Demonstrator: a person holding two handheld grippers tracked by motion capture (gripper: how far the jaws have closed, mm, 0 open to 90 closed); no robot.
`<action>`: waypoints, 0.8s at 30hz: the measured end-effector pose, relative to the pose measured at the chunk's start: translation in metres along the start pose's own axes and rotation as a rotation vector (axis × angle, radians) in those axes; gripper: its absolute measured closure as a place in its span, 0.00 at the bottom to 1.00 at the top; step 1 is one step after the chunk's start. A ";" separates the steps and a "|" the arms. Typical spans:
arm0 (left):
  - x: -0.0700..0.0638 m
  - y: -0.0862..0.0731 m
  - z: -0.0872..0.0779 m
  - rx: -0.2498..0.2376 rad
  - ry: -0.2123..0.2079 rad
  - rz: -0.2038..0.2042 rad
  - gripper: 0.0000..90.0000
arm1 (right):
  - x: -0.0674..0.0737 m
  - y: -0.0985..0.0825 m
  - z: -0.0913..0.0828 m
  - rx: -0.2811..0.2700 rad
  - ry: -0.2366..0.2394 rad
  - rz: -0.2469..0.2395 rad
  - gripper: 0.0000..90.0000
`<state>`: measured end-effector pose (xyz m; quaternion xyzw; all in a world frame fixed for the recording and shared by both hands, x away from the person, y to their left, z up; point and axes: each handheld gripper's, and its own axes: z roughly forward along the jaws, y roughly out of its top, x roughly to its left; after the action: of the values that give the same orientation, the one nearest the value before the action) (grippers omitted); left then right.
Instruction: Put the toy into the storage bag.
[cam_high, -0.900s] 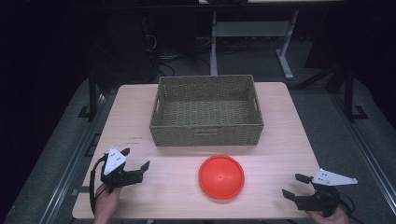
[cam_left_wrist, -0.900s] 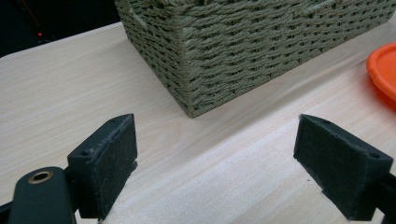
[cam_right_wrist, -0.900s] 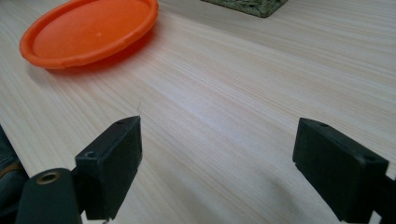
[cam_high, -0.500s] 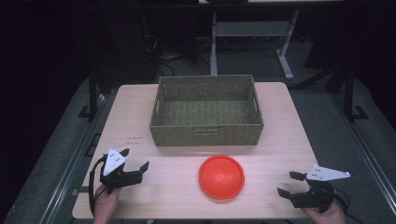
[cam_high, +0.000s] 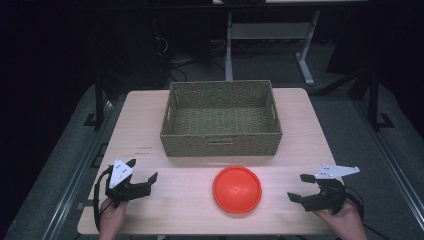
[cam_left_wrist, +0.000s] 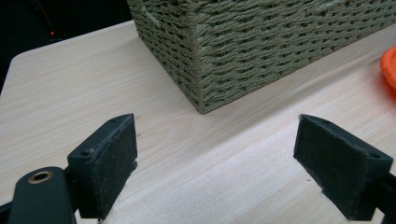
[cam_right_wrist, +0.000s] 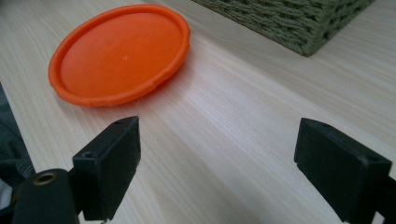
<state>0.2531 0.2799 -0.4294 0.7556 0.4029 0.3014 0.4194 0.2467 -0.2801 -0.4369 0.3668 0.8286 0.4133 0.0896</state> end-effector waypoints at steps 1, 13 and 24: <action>0.000 0.000 0.000 0.003 0.003 -0.001 0.14 | 0.002 0.008 0.003 0.022 0.001 -0.002 0.16; 0.001 -0.001 -0.002 0.002 0.014 0.001 0.14 | 0.011 0.037 0.033 0.088 0.071 0.004 0.18; 0.001 -0.001 -0.003 0.000 0.015 0.000 0.14 | 0.018 0.062 0.057 0.149 0.110 -0.011 0.18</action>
<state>0.2509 0.2827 -0.4291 0.7533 0.4061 0.3070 0.4164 0.2922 -0.2086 -0.4240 0.3447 0.8626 0.3697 0.0185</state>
